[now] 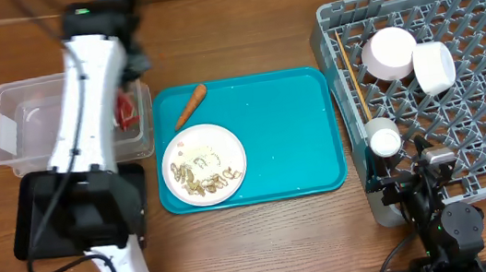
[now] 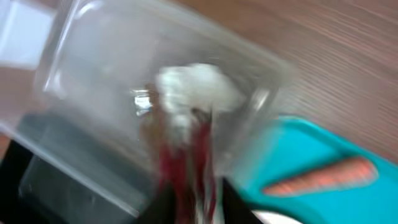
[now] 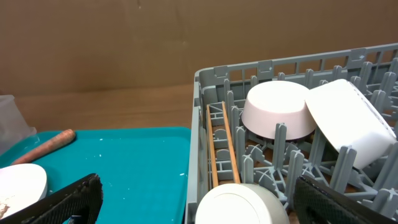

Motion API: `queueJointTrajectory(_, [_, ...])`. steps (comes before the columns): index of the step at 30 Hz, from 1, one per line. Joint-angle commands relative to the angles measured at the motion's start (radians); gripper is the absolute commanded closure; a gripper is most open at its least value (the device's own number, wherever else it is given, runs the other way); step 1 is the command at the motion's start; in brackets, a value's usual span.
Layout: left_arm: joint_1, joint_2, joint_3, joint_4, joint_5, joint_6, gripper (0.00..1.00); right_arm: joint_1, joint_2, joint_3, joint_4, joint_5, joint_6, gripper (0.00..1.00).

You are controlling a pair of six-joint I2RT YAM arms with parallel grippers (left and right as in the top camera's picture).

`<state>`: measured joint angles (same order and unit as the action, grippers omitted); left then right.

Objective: Sort waste into correct bins and load items into the dishwasher
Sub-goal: 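Reach the left gripper to the carrot on the teal tray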

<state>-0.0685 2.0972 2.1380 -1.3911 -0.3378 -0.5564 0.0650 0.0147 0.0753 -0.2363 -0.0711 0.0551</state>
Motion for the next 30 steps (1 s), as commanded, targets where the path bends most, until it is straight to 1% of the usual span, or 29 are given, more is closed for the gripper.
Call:
queueJointTrajectory(1, [0.041, 0.022, 0.000, 0.004, 0.029, -0.038, 0.49, -0.008, -0.012, -0.005, 0.007, -0.002, -0.003, 0.00])
queueJointTrajectory(3, [0.054, 0.021, 0.001, 0.016, 0.062, -0.034, 0.46, -0.008, -0.012, -0.005, 0.007, -0.001, -0.003, 0.00])
queueJointTrajectory(6, [0.046, 0.020, 0.010, 0.017, 0.195, 0.004, 0.44, -0.008, -0.012, -0.005, 0.007, -0.001, -0.003, 0.00])
queueJointTrajectory(8, [0.013, 0.020, 0.010, 0.029, 0.249, 0.024, 0.44, -0.008, -0.012, -0.005, 0.007, -0.001, -0.003, 0.00])
queueJointTrajectory(10, [-0.047, 0.022, 0.010, 0.060, 0.267, 0.095, 0.44, -0.008, -0.012, -0.005, 0.007, -0.001, -0.003, 0.00])
queueJointTrajectory(12, [-0.131, 0.026, 0.000, 0.103, 0.218, 0.186, 0.44, -0.008, -0.012, -0.005, 0.007, -0.001, -0.003, 0.00])
queueJointTrajectory(13, [-0.183, 0.030, -0.015, 0.132, 0.166, 0.225, 0.42, -0.008, -0.012, -0.005, 0.007, -0.001, -0.003, 0.00])
queueJointTrajectory(17, [-0.304, 0.073, -0.050, 0.195, -0.007, 0.269, 0.39, -0.008, -0.012, -0.005, 0.007, -0.001, -0.003, 0.00])
queueJointTrajectory(19, [-0.333, 0.116, -0.050, 0.211, -0.033, 0.296, 0.39, -0.008, -0.012, -0.005, 0.007, -0.002, -0.003, 0.00])
queueJointTrajectory(21, [-0.339, 0.161, -0.050, 0.218, -0.032, 0.317, 0.39, -0.008, -0.012, -0.005, 0.007, -0.001, -0.003, 0.00])
queueJointTrajectory(26, [-0.314, 0.259, -0.050, 0.213, -0.028, 0.317, 0.40, -0.008, -0.012, -0.005, 0.007, -0.001, -0.003, 0.00])
queueJointTrajectory(30, [-0.288, 0.296, -0.050, 0.192, -0.026, 0.307, 0.41, -0.008, -0.012, -0.005, 0.007, -0.001, -0.003, 0.00])
